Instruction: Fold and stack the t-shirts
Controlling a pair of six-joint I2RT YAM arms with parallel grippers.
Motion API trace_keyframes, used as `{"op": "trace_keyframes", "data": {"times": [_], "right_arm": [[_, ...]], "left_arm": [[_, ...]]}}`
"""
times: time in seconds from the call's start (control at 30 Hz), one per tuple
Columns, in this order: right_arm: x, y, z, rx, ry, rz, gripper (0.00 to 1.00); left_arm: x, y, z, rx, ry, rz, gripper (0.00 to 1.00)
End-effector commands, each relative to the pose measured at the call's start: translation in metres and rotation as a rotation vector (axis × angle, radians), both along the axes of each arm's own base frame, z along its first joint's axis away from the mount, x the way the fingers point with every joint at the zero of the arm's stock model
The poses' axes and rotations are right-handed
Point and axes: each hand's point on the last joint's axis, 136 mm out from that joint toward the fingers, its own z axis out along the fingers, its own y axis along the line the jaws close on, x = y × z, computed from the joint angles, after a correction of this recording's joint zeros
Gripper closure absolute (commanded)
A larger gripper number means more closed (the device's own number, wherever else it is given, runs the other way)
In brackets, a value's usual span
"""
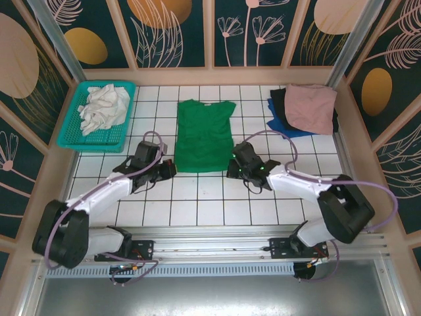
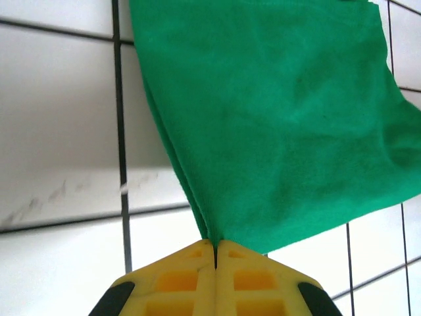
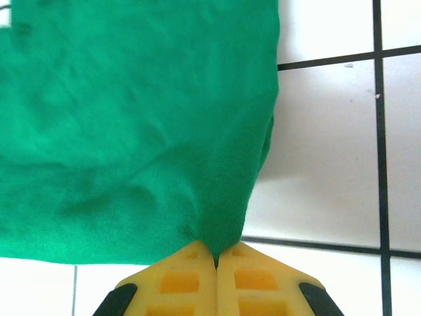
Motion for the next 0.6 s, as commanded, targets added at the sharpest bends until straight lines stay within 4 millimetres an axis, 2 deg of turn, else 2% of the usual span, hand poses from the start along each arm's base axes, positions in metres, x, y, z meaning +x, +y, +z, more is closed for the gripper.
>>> {"op": "trace_keyframes", "data": {"times": [0.0,0.13,0.27,0.4,0.5,0.57], "right_arm": [[-0.018,-0.004,0.012,0.026,0.004,-0.011,1.0],[-0.026,0.003,0.041,0.079,-0.018,0.012,1.0],[-0.015,0.009,0.065,0.069,-0.057,0.018,1.0],[0.017,0.012,0.083,0.03,-0.108,0.001,1.0],[0.046,0.017,0.089,0.056,-0.13,0.005,1.0],[0.065,0.02,0.089,0.063,-0.129,0.006,1.0]], "left_arm": [[-0.022,0.011,0.008,0.005,0.023,0.033,1.0],[-0.027,0.012,0.033,-0.039,-0.009,0.049,1.0],[-0.013,0.009,0.053,-0.044,-0.065,0.055,1.0],[0.021,0.008,0.075,0.005,-0.124,0.091,1.0],[0.054,0.015,0.08,0.081,-0.135,0.143,1.0],[0.073,0.011,0.08,0.075,-0.141,0.138,1.0]]}}
